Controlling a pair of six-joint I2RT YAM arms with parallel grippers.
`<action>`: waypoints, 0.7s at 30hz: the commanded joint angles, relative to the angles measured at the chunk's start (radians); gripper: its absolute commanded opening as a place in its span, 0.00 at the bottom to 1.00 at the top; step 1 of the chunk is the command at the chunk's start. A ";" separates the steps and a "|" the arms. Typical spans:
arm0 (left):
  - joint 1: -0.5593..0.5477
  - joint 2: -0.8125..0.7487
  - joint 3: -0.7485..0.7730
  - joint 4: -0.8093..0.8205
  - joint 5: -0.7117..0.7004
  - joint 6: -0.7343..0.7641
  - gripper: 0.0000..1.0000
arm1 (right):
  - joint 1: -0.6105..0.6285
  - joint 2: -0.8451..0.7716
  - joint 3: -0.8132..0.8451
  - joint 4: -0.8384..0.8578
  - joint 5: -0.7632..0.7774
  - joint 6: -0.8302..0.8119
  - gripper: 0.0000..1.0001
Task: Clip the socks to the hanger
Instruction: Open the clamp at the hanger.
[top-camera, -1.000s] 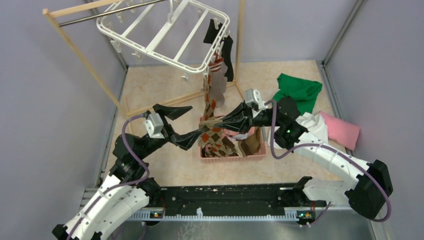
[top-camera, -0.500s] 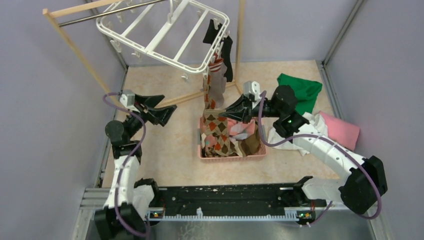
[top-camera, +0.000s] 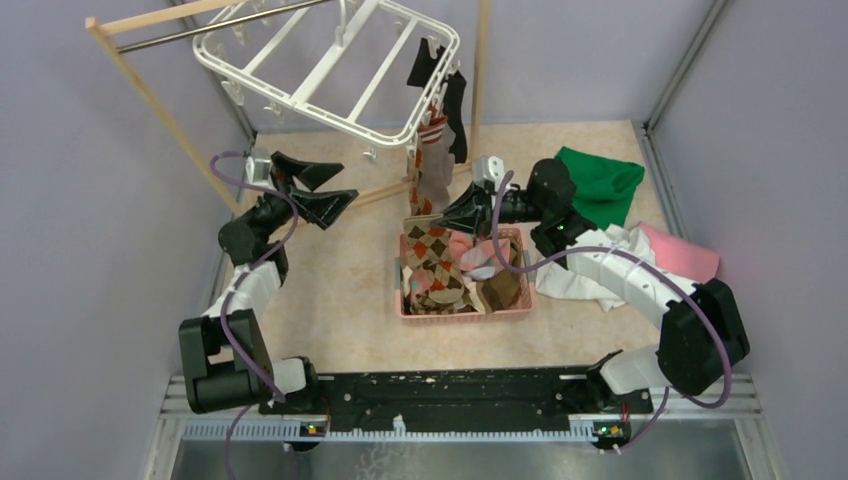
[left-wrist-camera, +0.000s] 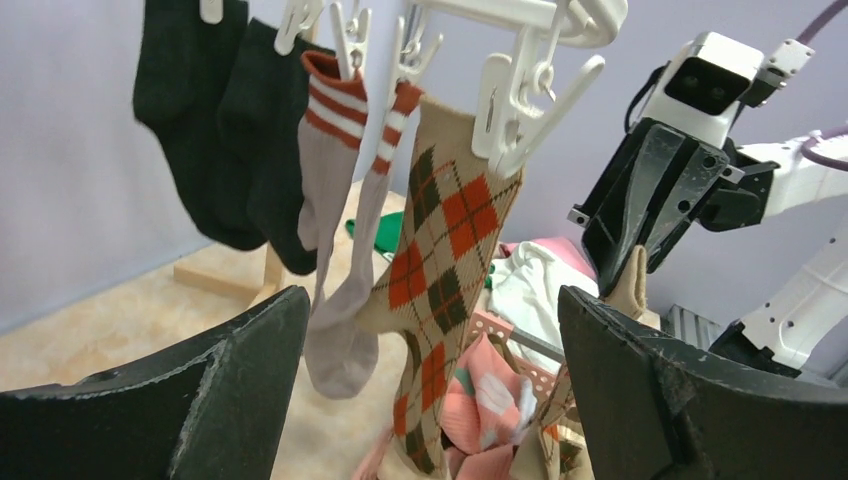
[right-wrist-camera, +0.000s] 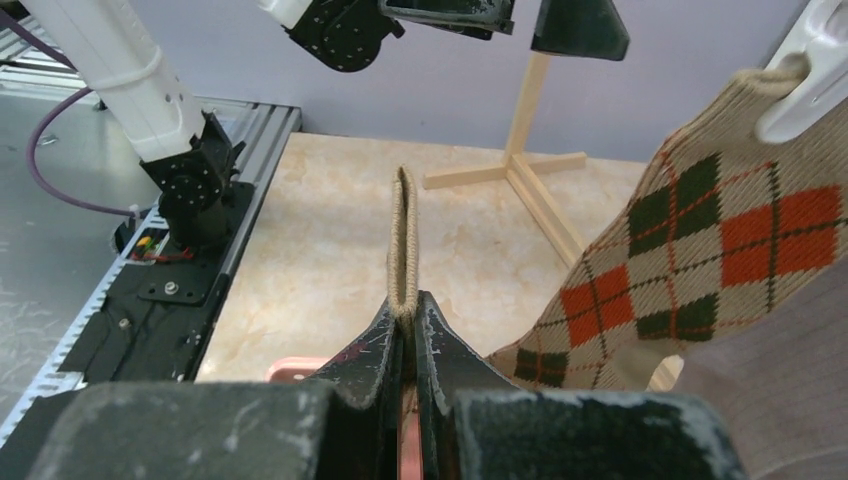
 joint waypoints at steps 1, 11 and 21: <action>-0.055 0.078 0.116 0.347 0.014 0.057 0.99 | 0.002 0.042 0.100 0.120 -0.046 0.048 0.00; -0.097 0.183 0.257 0.348 0.014 0.091 0.99 | 0.003 0.053 0.100 0.152 -0.044 0.086 0.00; -0.166 0.180 0.317 0.350 -0.015 0.105 0.99 | 0.003 0.052 0.102 0.148 -0.029 0.079 0.00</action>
